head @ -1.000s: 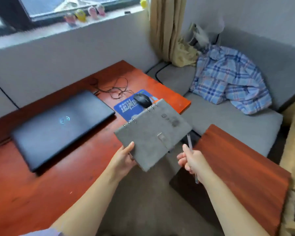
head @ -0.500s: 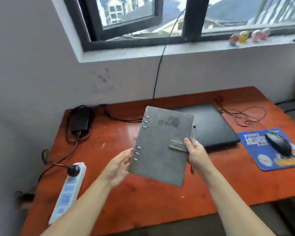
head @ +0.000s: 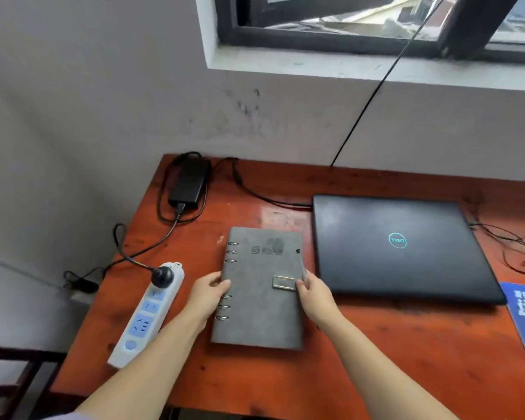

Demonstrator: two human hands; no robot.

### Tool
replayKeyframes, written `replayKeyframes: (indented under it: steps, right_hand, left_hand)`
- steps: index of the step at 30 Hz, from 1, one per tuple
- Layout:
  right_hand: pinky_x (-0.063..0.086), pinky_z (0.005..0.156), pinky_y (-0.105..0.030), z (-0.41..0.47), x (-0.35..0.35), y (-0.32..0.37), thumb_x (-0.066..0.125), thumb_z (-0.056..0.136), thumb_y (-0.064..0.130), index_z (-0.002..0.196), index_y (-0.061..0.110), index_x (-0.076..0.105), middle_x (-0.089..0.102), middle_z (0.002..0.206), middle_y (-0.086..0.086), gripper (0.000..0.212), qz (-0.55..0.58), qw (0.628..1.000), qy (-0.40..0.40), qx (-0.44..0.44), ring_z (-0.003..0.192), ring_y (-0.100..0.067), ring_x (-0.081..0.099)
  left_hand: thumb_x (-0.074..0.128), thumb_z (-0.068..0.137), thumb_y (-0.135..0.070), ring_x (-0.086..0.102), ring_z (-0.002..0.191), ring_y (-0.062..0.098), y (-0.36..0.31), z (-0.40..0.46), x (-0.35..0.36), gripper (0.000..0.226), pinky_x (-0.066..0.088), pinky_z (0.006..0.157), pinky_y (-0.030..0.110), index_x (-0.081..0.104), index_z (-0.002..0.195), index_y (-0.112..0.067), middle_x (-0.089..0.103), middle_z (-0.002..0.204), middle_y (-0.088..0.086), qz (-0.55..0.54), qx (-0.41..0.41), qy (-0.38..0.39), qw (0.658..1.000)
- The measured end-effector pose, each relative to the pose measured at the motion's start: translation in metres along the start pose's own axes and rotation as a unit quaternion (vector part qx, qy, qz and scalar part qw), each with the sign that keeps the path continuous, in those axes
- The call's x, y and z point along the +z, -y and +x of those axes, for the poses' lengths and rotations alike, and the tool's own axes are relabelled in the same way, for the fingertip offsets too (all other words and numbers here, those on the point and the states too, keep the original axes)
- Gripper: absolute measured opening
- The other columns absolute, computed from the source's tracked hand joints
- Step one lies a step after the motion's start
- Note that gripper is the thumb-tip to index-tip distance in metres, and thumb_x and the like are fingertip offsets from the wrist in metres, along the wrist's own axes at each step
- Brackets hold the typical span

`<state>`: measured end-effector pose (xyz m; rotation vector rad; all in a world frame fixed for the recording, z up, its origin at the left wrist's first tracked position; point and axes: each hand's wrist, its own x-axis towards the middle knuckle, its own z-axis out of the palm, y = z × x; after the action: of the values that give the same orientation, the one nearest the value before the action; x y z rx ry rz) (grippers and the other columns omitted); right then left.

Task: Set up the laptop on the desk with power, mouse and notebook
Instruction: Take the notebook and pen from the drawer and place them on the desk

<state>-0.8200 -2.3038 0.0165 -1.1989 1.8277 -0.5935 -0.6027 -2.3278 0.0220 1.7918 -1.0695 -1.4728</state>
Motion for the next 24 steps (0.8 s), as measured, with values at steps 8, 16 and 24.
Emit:
replayKeyframes:
  steps: [8, 16, 24]
  right_hand:
    - [0.036, 0.073, -0.025, 0.009, 0.013, 0.002, 0.045, 0.093, 0.011, 0.117, 0.013, 0.058, 0.059, 0.107, -0.019, 0.027, -0.043, 0.998, -0.034, 0.014, 0.099, -0.036, 0.056]
    - [0.040, 0.088, -0.035, 0.003, 0.005, 0.025, 0.046, 0.095, 0.026, 0.131, 0.008, 0.045, 0.043, 0.117, -0.019, 0.040, -0.054, 0.991, -0.107, 0.053, 0.103, -0.037, 0.053]
    - [0.036, 0.070, -0.031, -0.001, 0.010, 0.070, 0.039, 0.093, 0.011, 0.101, 0.004, 0.062, 0.061, 0.108, -0.024, 0.025, -0.155, 0.987, -0.028, 0.004, 0.104, -0.037, 0.053]
  left_hand:
    - [0.061, 0.087, -0.013, 0.066, 0.078, 0.024, 0.010, 0.017, 0.001, 0.024, 0.056, 0.065, 0.027, 0.066, 0.110, -0.010, 0.069, 0.092, 0.008, 0.132, 0.022, -0.073, 0.988]
    - [0.062, 0.086, -0.020, 0.052, 0.077, 0.019, 0.019, 0.022, 0.002, 0.036, 0.040, 0.071, 0.027, 0.058, 0.120, -0.010, 0.053, 0.098, 0.011, 0.199, 0.038, -0.085, 0.976]
    - [0.060, 0.086, -0.023, 0.048, 0.068, 0.013, 0.023, 0.028, 0.000, 0.036, 0.036, 0.065, 0.025, 0.057, 0.121, -0.013, 0.050, 0.095, 0.007, 0.204, 0.056, -0.071, 0.975]
